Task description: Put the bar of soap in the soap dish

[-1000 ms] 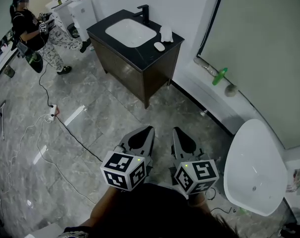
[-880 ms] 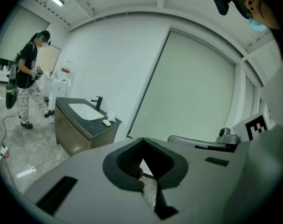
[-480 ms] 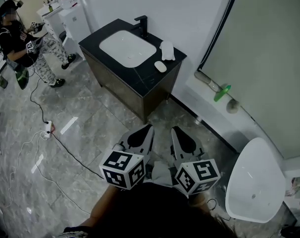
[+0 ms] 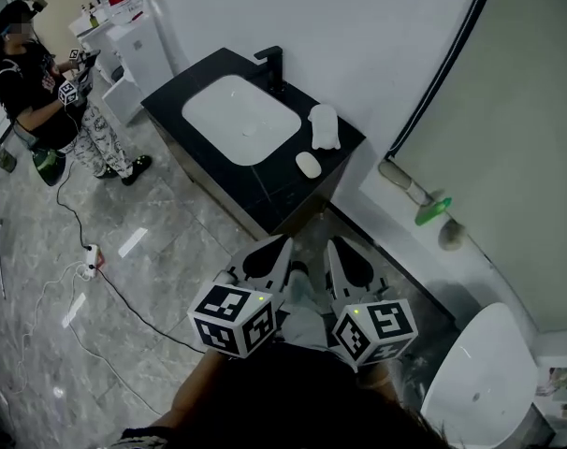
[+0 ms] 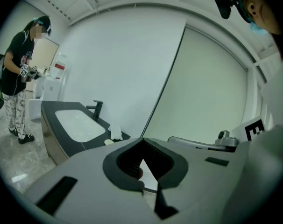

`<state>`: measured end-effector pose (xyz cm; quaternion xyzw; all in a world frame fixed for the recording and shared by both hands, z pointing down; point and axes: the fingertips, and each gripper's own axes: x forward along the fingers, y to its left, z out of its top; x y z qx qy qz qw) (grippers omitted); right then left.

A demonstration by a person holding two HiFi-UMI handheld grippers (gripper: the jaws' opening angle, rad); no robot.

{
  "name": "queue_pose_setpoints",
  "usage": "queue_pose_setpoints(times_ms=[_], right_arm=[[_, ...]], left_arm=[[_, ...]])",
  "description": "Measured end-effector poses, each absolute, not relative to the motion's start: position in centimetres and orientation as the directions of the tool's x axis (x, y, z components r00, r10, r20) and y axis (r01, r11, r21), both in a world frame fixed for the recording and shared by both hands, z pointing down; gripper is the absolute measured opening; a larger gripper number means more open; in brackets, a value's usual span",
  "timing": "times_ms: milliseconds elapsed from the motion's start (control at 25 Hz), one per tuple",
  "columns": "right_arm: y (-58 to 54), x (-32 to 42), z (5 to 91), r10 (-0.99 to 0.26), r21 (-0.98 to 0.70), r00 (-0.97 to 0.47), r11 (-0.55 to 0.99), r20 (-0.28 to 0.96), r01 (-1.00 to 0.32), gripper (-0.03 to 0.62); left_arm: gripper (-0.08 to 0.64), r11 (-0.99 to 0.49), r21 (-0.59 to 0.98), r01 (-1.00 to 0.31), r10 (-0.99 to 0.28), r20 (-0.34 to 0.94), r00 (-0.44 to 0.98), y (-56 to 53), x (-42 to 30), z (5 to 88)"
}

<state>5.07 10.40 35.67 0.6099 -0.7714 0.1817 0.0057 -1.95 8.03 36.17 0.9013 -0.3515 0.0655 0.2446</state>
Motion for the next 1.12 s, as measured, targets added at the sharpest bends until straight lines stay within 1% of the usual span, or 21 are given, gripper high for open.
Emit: queue_pose_setpoints(times_ms=[200,440,640,840,920,1120], right_arm=[[2.2,8.3,35.4,-0.928,-0.253,-0.283,0.222,0.24,-0.942,0.019],[-6.3,11.5,36.6,-0.902,-0.233,-0.327,0.267,0.283,-0.935,0.02],[-11.0,12.0,39.2,-0.868,-0.212,-0.349,0.288,0.355,-0.934,0.02],[-14.5,11.2,42.5,-0.825,-0.199,-0.361,0.303,0.434,-0.932,0.023],[-16.0,10.9,43.9,-0.811,-0.193,-0.36,0.305,0.461,-0.933,0.038],[-19.2,10.0,47.7,-0.759,-0.168,-0.352,0.313,0.548,-0.935,0.113]], left_arm=[[-0.006,-0.606,0.392,-0.692,-0.638,0.281,0.717,-0.1,0.8,35.6],[-0.006,-0.53,0.405,-0.745,-0.708,0.271,0.652,-8.7,2.5,35.5],[-0.006,-0.465,0.427,-0.776,-0.736,0.302,0.606,-12.2,1.6,36.4],[-0.006,-0.431,0.448,-0.784,-0.725,0.345,0.596,-14.6,0.6,38.3],[-0.006,-0.425,0.461,-0.779,-0.716,0.356,0.601,-15.8,0.2,39.0],[-0.006,-0.409,0.492,-0.769,-0.689,0.386,0.613,-18.6,-0.7,40.5]])
